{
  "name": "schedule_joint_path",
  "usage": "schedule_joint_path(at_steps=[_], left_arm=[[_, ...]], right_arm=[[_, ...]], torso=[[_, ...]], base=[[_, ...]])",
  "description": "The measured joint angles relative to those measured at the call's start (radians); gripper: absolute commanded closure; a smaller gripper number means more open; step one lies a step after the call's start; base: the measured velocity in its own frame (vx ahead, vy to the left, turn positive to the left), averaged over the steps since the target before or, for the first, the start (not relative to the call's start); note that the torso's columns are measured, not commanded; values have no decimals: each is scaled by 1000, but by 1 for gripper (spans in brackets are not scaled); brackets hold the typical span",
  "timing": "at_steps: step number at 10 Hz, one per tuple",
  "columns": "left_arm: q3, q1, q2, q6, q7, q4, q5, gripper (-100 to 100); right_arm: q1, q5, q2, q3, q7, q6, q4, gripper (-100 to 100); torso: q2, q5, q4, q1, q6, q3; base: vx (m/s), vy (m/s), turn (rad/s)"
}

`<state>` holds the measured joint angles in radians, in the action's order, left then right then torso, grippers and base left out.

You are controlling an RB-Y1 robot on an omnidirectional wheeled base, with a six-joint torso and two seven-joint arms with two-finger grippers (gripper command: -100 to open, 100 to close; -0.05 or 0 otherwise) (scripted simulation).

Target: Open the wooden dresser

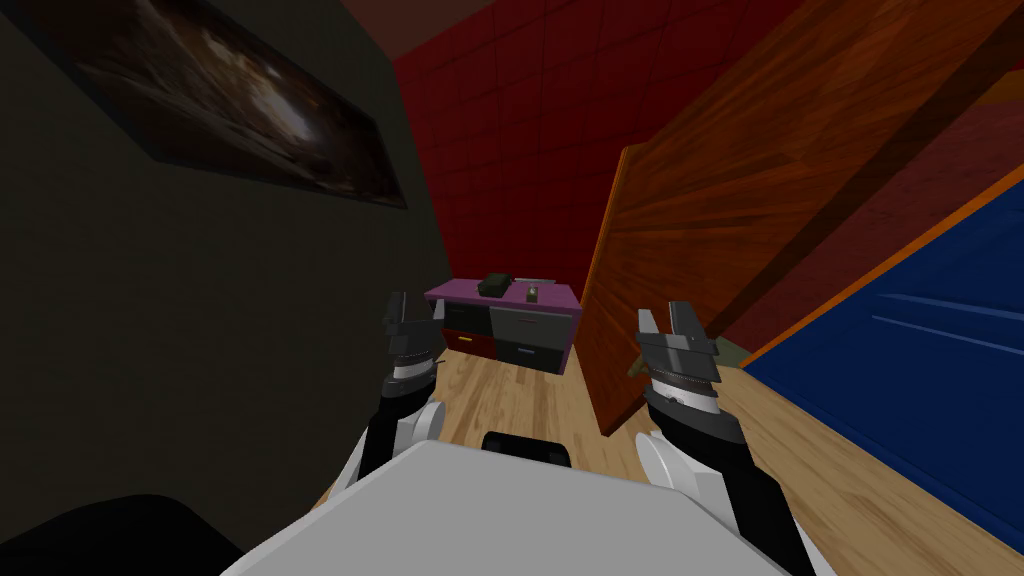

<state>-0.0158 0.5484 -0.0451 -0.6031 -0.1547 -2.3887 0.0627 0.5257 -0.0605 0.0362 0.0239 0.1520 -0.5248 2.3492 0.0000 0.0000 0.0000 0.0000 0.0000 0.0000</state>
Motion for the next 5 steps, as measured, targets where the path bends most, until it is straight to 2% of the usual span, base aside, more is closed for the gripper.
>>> schedule_joint_path(at_steps=[2,5], left_arm=[[0,0,0,0,0,0,0,0],[0,0,0,0,0,0,0,0]], right_arm=[[0,0,0,0,0,0,0,0],[0,0,0,0,0,0,0,0]], torso=[[104,0,105,0,0,-209],[322,0,322,0,0,-644]], base=[[0,0,0],[0,0,0]])
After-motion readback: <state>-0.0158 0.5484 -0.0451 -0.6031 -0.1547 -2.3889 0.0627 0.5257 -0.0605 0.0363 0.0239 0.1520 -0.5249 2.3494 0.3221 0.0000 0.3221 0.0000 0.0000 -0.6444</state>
